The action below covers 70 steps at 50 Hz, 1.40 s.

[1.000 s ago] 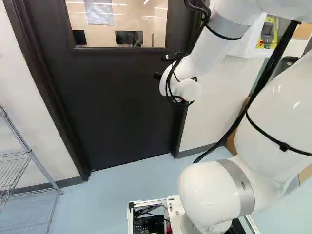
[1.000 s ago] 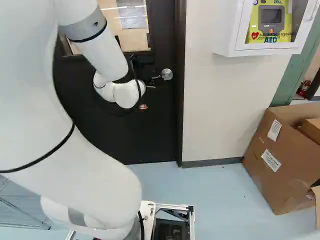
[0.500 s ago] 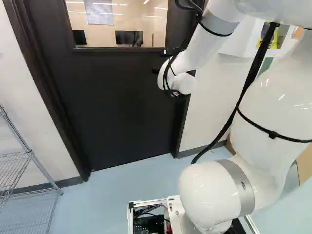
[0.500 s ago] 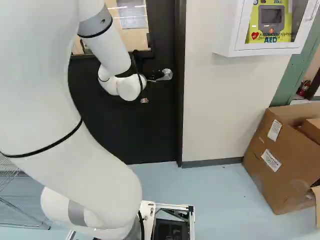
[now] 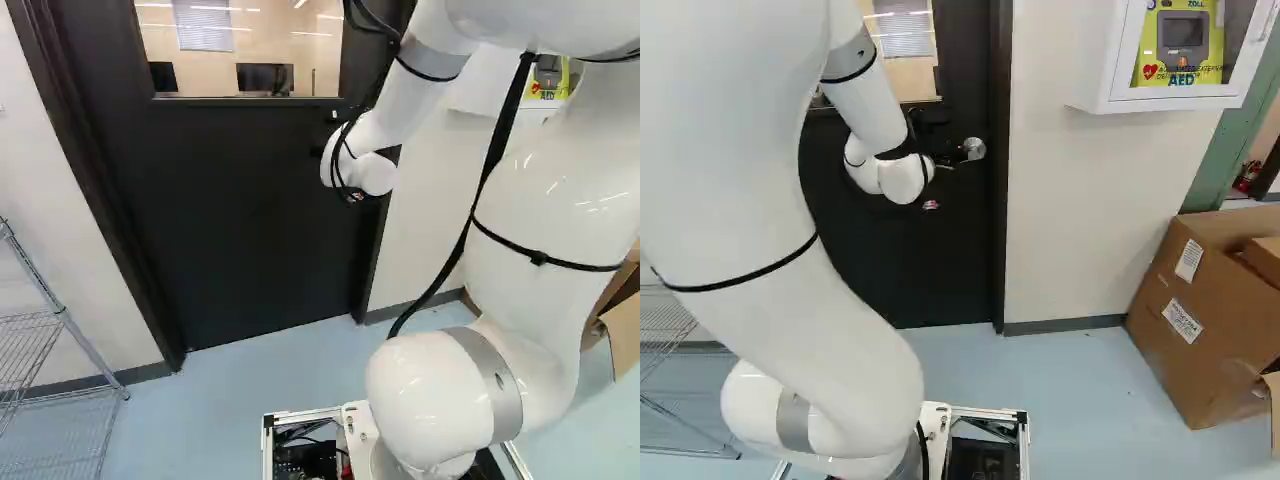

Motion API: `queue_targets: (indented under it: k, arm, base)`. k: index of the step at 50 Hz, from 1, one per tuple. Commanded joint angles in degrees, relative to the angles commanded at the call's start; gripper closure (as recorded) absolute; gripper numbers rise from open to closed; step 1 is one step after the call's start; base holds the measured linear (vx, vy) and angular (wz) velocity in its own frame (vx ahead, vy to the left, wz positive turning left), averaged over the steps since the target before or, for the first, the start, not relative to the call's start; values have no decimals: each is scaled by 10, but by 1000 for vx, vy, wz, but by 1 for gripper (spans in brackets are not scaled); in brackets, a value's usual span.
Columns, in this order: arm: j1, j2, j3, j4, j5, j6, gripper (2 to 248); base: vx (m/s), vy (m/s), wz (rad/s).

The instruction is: Open the door and move inside

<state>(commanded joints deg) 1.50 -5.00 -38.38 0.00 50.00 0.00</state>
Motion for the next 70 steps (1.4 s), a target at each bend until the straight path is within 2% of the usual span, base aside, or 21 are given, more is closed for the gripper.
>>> queue_targets:
  k: [62,70]
  arm:
    - [0,-61,8,0,0,0,3]
    - [0,-67,1,12,-1,0,3]
  base:
    - [0,0,0]
    - [0,0,0]
